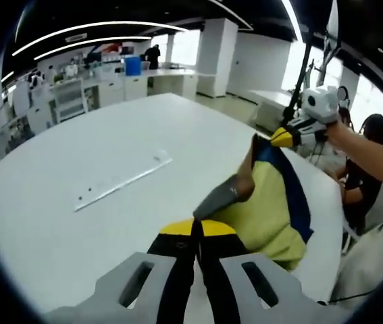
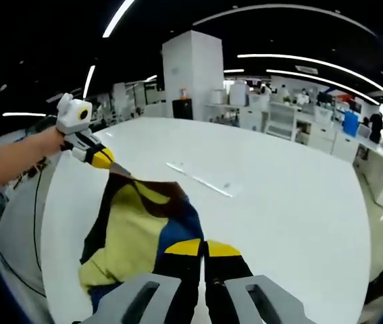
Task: Fold the garment on the visible template until the final outline fits inside the template.
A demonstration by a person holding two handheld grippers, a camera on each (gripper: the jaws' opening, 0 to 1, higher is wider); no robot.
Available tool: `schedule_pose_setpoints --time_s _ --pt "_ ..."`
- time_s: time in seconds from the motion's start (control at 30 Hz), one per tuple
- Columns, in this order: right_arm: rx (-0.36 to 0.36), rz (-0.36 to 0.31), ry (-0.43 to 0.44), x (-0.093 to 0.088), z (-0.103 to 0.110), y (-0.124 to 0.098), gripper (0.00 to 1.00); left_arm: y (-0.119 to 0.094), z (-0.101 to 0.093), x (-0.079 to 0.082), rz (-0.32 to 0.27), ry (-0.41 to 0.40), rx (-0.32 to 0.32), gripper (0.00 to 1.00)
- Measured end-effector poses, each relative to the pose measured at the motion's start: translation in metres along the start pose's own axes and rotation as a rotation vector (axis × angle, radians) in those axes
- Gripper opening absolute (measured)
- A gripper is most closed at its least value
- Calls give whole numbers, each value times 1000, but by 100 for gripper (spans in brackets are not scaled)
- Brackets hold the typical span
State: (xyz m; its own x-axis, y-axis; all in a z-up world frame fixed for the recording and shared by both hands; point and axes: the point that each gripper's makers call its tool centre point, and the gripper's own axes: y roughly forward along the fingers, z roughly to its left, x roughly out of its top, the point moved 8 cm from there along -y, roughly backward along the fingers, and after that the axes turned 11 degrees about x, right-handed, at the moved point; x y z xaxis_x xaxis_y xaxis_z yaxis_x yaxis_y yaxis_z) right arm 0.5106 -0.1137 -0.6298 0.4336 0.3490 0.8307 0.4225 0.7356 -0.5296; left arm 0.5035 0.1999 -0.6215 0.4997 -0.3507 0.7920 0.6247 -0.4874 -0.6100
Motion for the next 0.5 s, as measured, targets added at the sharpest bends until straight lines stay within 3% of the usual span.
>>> schedule_pose_setpoints --time_s 0.5 --pt "-1 106 61 -20 -27 35 0 44 16 -14 79 -37 10 0"
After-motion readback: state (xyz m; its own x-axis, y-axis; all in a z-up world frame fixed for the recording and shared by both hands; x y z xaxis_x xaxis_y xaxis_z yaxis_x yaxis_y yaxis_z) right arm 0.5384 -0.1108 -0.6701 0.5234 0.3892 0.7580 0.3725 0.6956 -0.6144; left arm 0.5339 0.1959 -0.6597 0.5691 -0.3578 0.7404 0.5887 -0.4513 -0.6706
